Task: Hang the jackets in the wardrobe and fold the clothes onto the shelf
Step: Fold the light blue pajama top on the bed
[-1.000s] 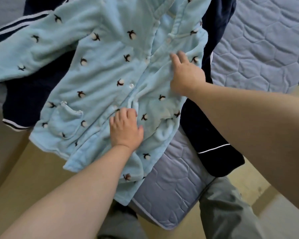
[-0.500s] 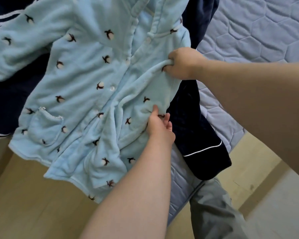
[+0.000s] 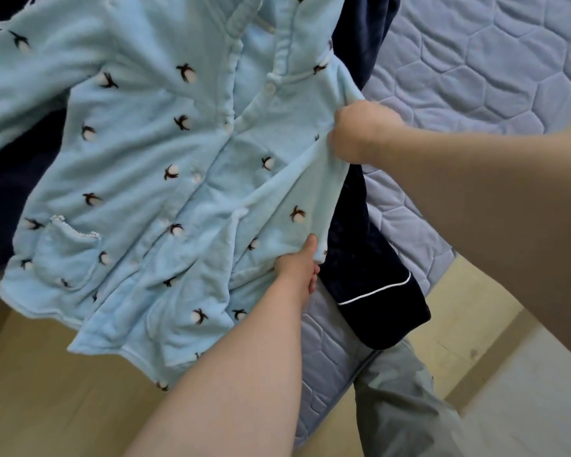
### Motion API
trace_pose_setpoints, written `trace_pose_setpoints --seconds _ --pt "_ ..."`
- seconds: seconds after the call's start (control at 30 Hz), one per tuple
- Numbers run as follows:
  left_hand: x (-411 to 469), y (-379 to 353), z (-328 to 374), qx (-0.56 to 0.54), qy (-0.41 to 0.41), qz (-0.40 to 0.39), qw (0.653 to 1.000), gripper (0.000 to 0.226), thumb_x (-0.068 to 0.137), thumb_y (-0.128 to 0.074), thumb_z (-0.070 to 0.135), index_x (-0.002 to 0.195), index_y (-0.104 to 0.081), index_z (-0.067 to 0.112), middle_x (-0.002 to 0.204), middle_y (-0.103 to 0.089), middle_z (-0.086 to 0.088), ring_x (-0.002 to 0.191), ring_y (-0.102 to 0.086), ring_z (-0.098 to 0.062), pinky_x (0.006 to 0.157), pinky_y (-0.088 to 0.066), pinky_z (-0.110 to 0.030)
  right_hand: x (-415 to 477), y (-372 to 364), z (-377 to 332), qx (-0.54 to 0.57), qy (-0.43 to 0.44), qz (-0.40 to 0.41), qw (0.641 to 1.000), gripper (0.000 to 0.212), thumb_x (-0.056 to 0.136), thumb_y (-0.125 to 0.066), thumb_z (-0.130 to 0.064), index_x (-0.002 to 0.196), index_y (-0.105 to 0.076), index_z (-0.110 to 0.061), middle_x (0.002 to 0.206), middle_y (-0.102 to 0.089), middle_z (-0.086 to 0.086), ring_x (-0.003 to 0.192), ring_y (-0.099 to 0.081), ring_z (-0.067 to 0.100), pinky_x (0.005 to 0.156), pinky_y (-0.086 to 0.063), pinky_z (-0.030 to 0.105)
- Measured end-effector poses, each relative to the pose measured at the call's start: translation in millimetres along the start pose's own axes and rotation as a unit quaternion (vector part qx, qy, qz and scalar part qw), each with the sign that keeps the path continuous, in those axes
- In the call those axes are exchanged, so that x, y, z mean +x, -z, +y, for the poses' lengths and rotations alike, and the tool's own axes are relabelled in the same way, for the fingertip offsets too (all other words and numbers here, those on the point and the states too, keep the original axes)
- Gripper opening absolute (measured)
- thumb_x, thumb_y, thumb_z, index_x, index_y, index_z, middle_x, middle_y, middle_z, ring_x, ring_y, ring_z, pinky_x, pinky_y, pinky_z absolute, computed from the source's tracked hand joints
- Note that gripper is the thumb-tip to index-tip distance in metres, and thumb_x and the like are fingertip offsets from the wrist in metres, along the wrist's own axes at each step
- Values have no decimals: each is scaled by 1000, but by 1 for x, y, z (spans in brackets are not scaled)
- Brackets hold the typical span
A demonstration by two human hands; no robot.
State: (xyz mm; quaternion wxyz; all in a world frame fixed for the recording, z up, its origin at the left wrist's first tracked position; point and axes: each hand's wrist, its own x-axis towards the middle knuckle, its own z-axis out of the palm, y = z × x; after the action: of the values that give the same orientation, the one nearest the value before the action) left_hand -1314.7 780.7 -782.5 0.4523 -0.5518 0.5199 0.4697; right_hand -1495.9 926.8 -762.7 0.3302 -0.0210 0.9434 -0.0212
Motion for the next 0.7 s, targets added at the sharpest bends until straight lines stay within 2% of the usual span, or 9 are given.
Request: trace_pose_setpoints --seconds 0.1,0.2,0.27,0.33,0.4,0.47,0.5,0.63,0.7 --pt "2 6 1 -7 -14 -35 999 31 88 -69 50 91 -64 19 68 -59 6 42 -36 -6 44 -35 -21 -14 -4 -25 -113 -41 23 992 36 90 -41 -20 123 -53 -11 118 -51 15 109 -51 40 81 -39 44" --pt "-6 28 -11 0 -80 -79 994 17 88 -72 34 90 -69 17 75 -66 3 42 -40 -4 44 -37 -22 -29 -9 -60 -213 -3 70 975 52 90 -45 -23 141 -41 -12 145 -35 21 140 -23 51 112 -20 61" --pt "-10 53 -25 149 -170 8 974 15 86 -72 32 83 -67 19 75 -69 3 50 -54 -7 56 -43 -27 -41 -17 -82 -196 91 88 972 60 87 -54 -26 143 -36 -13 151 -26 21 145 -13 48 115 -13 62" --pt "-15 83 -41 331 -262 169 891 8 85 -67 31 85 -61 25 85 -68 4 74 -62 -18 66 -43 -28 -55 -29 -102 -174 200 97 959 57 84 -56 -27 136 -37 -12 142 -35 21 139 -26 43 110 -24 55" --pt "-19 115 -55 430 -333 273 793 20 81 -70 28 97 -58 24 102 -62 -2 91 -60 -28 70 -41 -34 -66 -38 -119 -165 264 97 945 46 82 -53 -22 125 -42 -11 126 -44 19 124 -38 38 99 -32 49" --pt "-17 143 -64 510 -347 339 711 41 74 -78 33 107 -56 22 112 -53 -5 103 -54 -30 81 -41 -40 -71 -46 -133 -173 256 97 946 41 80 -51 -18 120 -45 -11 119 -46 16 115 -42 34 93 -33 46" --pt "-15 156 -66 530 -334 357 693 49 71 -79 35 111 -54 22 117 -50 -5 108 -51 -28 85 -38 -40 -71 -49 -139 -178 237 90 951 39 82 -49 -18 120 -47 -12 120 -48 15 115 -42 34 94 -32 46" --pt "-7 192 -58 557 -308 328 698 57 78 -74 25 126 -43 22 131 -41 -6 120 -44 -28 90 -40 -40 -61 -50 -153 -184 139 34 972 33 89 -46 -22 120 -56 -20 120 -57 11 116 -47 33 96 -30 47" --pt "-7 207 -36 526 -314 270 743 51 81 -70 14 125 -45 18 127 -50 -10 118 -50 -33 87 -45 -43 -54 -45 -158 -176 105 19 979 30 87 -47 -21 116 -57 -19 116 -60 11 112 -50 33 96 -29 49"
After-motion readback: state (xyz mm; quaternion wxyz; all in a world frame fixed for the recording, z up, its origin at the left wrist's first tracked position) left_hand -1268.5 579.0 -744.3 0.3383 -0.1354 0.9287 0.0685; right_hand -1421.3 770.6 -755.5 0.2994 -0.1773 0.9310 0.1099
